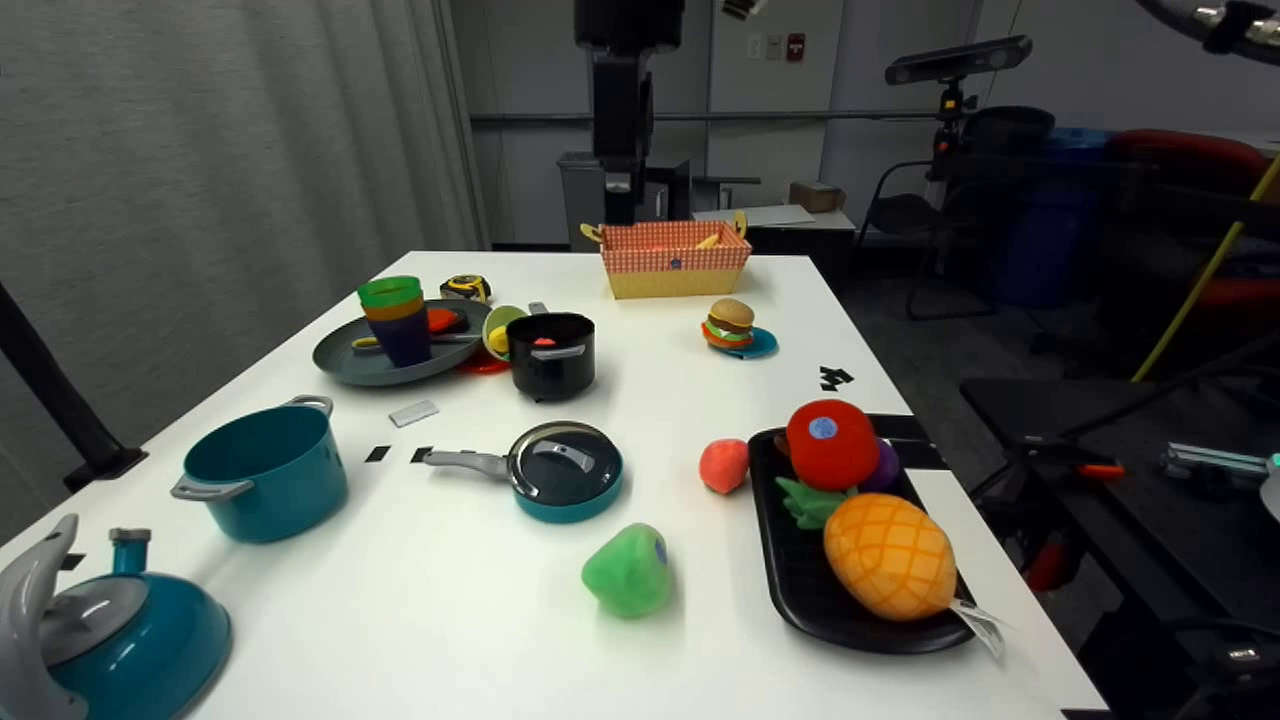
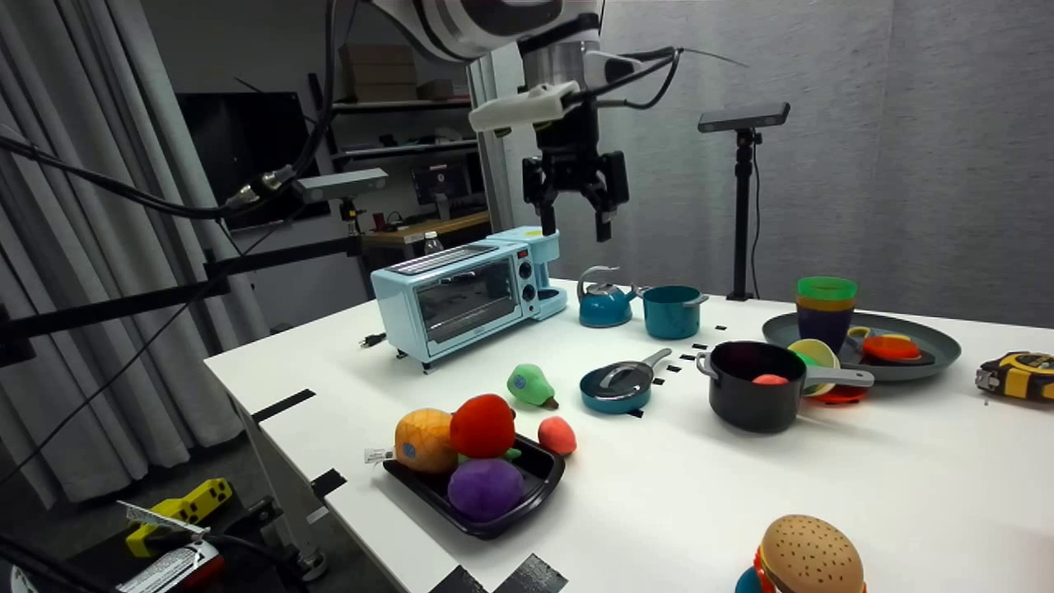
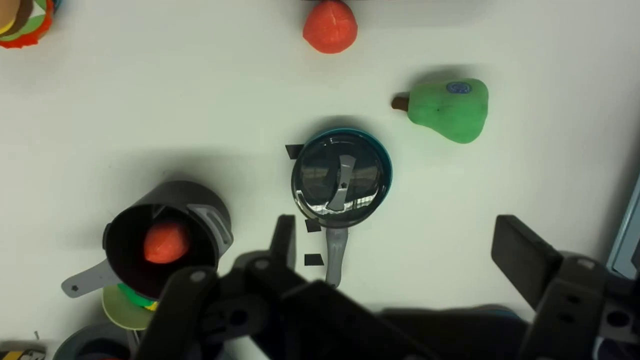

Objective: Move the lid from the blue pan to the black pot

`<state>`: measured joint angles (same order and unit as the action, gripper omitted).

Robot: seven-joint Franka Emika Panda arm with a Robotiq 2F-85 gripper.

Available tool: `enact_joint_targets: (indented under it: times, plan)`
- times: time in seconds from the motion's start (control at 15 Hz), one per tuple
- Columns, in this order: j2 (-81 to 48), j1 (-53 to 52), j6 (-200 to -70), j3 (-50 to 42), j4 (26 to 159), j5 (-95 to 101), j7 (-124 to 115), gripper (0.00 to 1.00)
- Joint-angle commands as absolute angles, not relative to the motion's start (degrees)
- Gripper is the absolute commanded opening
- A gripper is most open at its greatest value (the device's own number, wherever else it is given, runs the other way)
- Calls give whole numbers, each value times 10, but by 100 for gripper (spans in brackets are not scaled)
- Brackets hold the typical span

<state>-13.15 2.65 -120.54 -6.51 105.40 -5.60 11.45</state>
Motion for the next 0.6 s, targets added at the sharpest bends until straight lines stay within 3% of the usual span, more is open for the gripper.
enact_joint_targets:
  times: [0.0,0.53]
  plan:
    - [-142,38,-1262,-51,1091,-51,114,100]
    - [-193,34,-1420,-41,1143,-27,108,100]
